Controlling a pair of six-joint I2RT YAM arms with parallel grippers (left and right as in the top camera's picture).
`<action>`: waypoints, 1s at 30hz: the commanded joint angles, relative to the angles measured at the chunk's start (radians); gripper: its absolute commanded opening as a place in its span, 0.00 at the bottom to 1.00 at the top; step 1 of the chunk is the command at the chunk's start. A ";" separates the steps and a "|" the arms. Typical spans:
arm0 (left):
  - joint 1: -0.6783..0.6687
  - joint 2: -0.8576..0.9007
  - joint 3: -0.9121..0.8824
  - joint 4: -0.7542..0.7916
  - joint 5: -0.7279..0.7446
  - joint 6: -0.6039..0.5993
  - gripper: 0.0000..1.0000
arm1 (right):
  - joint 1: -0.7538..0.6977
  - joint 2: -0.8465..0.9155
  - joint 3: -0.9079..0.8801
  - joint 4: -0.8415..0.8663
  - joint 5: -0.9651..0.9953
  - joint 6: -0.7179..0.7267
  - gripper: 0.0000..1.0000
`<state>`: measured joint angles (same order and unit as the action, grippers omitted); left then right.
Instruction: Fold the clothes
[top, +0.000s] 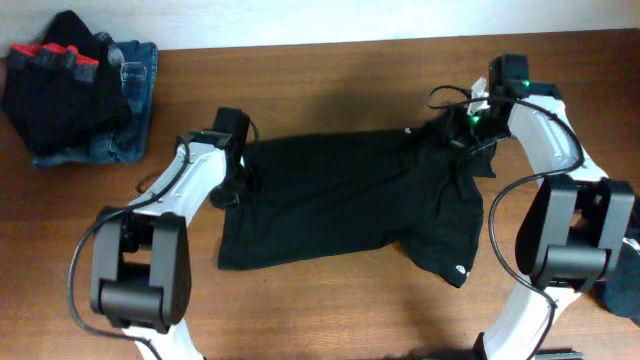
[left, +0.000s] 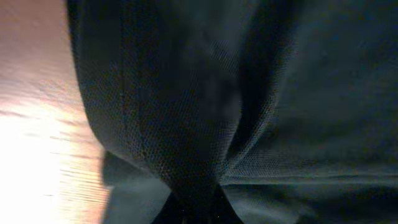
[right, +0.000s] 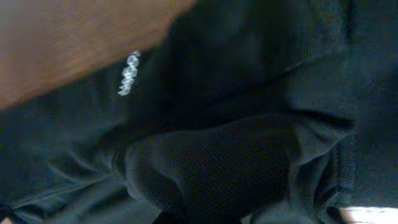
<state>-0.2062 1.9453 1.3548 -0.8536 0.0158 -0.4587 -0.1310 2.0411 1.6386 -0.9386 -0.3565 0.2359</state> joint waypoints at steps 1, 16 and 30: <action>0.007 -0.082 0.087 0.002 -0.125 0.041 0.01 | 0.006 -0.021 0.093 -0.006 0.009 0.002 0.04; 0.073 -0.081 0.135 0.183 -0.145 0.117 0.09 | 0.006 -0.021 0.162 0.031 0.055 0.008 0.04; 0.072 -0.079 0.134 0.089 -0.144 0.116 0.93 | 0.006 -0.021 0.161 0.039 0.055 0.009 0.04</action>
<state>-0.1379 1.8812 1.4773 -0.7303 -0.1135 -0.3496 -0.1303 2.0411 1.7813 -0.9070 -0.3153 0.2367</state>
